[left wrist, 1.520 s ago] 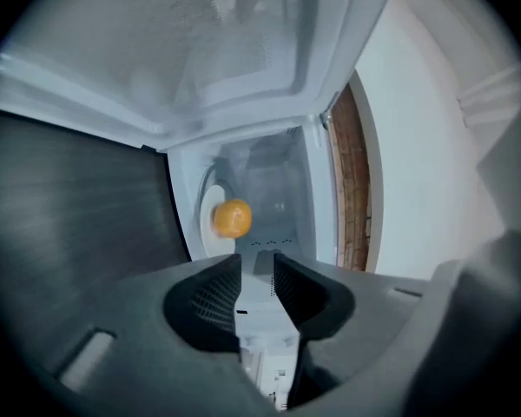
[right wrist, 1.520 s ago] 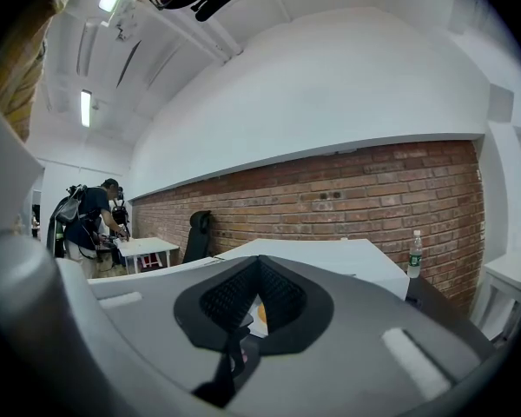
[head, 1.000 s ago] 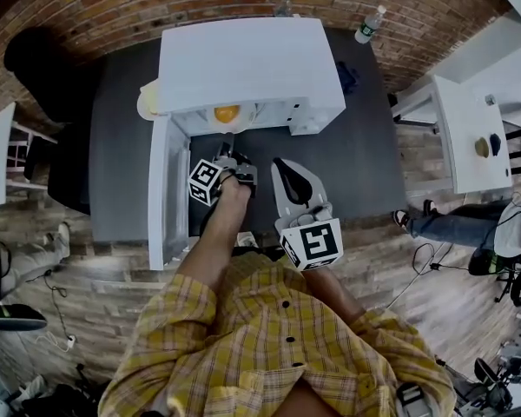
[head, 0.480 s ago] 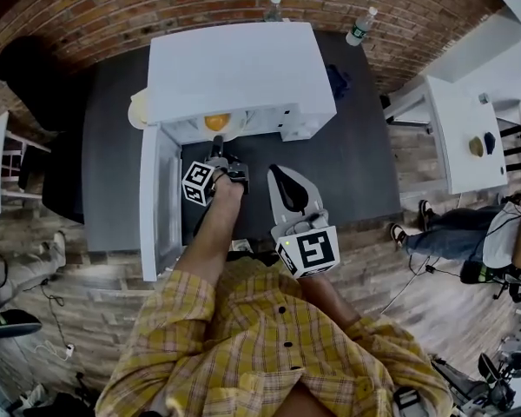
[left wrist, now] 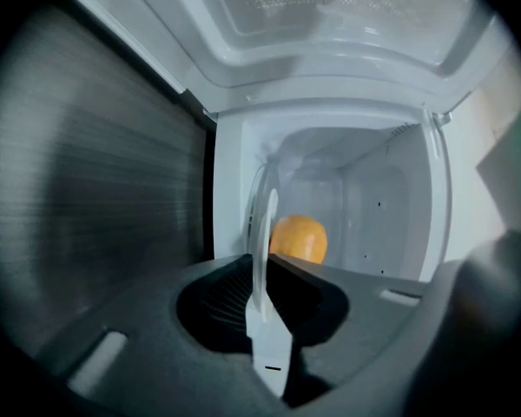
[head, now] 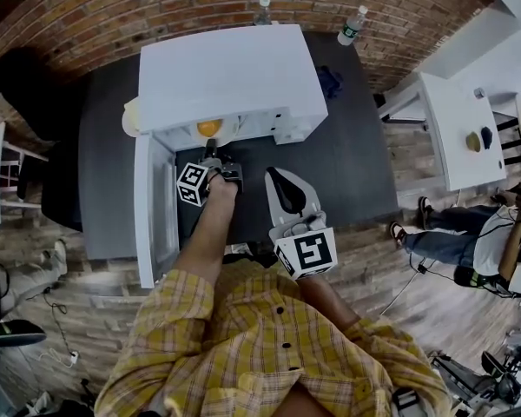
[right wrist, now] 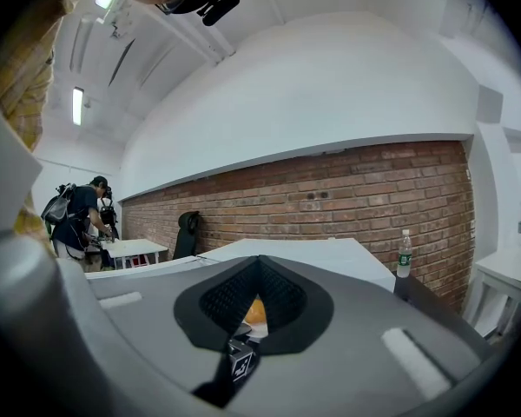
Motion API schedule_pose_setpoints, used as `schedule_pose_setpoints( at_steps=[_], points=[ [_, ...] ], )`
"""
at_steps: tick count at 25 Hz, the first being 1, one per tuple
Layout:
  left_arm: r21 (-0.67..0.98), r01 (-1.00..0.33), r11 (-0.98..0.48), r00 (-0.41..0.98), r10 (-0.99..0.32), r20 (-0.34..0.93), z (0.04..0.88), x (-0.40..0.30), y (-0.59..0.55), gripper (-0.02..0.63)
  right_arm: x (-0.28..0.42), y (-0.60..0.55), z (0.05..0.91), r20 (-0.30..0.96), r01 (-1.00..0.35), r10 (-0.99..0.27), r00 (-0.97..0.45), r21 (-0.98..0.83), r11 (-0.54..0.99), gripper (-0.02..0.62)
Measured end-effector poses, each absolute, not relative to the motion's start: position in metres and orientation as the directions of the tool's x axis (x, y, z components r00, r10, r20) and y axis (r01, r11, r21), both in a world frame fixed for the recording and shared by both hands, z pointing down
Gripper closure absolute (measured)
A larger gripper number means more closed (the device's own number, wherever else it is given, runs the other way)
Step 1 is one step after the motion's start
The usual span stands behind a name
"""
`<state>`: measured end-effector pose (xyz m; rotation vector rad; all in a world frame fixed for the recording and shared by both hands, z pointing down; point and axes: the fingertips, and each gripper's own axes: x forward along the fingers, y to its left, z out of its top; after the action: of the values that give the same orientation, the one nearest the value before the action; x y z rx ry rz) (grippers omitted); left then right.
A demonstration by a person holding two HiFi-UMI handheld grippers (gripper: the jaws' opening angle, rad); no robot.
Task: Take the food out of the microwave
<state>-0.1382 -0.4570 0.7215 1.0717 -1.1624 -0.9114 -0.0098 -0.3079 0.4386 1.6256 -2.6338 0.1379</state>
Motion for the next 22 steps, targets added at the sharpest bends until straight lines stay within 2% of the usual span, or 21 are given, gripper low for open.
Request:
schedule_pose_setpoints(
  at_steps=[3,22],
  points=[
    [0.964,0.015,0.266,0.188,-0.947,0.259,0.721,-0.136,-0.458,0.591,-0.008,-0.309,0.438,0.085,-0.896,-0.892,-0.445,-0.048,0.442,0.594],
    [0.964,-0.044,0.261,0.235,-0.935,0.264,0.692,-0.132,-0.429,0.597,-0.004,-0.297,0.425,0.061,-0.879,-0.878,-0.475,-0.062,0.472,0.594]
  ],
)
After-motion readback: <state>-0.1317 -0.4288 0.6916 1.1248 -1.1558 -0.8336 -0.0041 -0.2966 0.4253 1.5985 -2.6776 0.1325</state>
